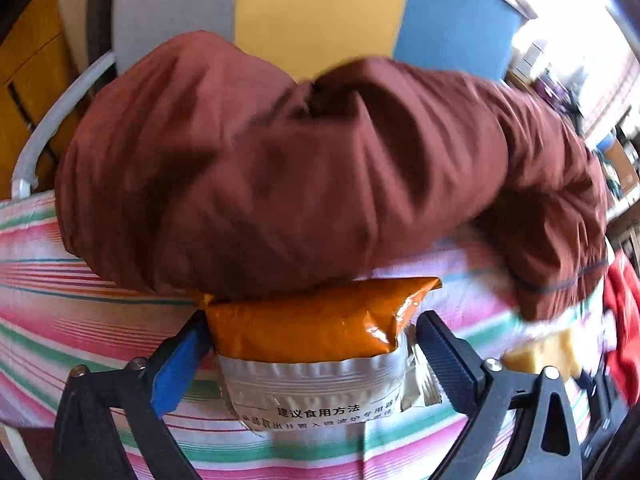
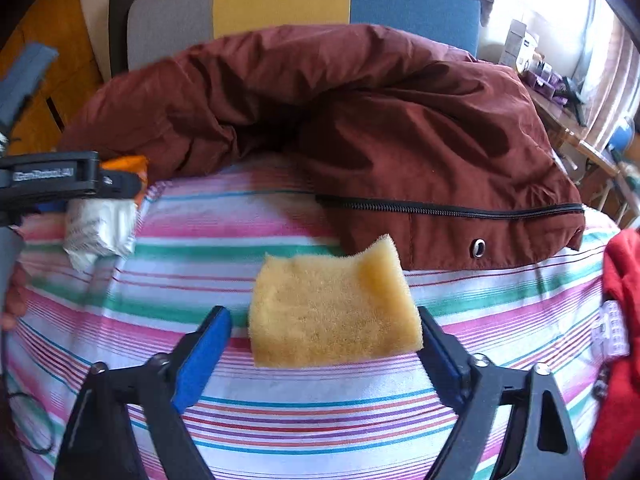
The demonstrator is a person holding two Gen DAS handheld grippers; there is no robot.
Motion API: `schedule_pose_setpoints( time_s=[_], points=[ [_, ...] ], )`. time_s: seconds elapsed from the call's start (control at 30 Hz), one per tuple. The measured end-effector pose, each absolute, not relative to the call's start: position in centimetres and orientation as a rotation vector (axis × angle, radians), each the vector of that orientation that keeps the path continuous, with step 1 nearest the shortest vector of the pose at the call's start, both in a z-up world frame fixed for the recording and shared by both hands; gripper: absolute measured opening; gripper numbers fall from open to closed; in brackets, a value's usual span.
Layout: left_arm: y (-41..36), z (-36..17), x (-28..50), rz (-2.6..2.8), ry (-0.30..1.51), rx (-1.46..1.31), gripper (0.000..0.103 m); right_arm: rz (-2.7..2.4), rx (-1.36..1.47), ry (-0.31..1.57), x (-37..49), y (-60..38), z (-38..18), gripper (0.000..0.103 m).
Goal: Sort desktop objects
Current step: 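Grasp the orange food packet with the left tool while the right tool grasps the yellow sponge, then carry the orange food packet and yellow sponge over the gold tray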
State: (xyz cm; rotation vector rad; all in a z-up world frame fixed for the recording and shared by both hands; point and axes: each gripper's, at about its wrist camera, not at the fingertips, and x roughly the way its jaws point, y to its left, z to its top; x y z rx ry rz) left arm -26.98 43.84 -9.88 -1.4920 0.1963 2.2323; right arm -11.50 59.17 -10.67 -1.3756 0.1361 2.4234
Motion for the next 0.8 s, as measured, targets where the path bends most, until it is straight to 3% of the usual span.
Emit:
schedule_pose_setpoints(
  time_s=[0.2, 0.5, 0.8],
  points=[
    [41.8, -9.3, -24.4, 2.188, 0.238, -1.370, 0.081, 2.446, -1.369, 0.155, -11.3, 59.4, -9.8, 0.070],
    [36.1, -7.4, -19.4, 2.194, 0.153, -1.310, 0.080, 2.569, -1.335, 0.113, -11.1, 56.9, -7.3, 0.070],
    [31.8, 0.5, -14.8, 2.317, 0.168, -1.093, 0.080, 2.657, -1.376, 0.056, -10.5, 52.0, -6.9, 0.070]
  ],
)
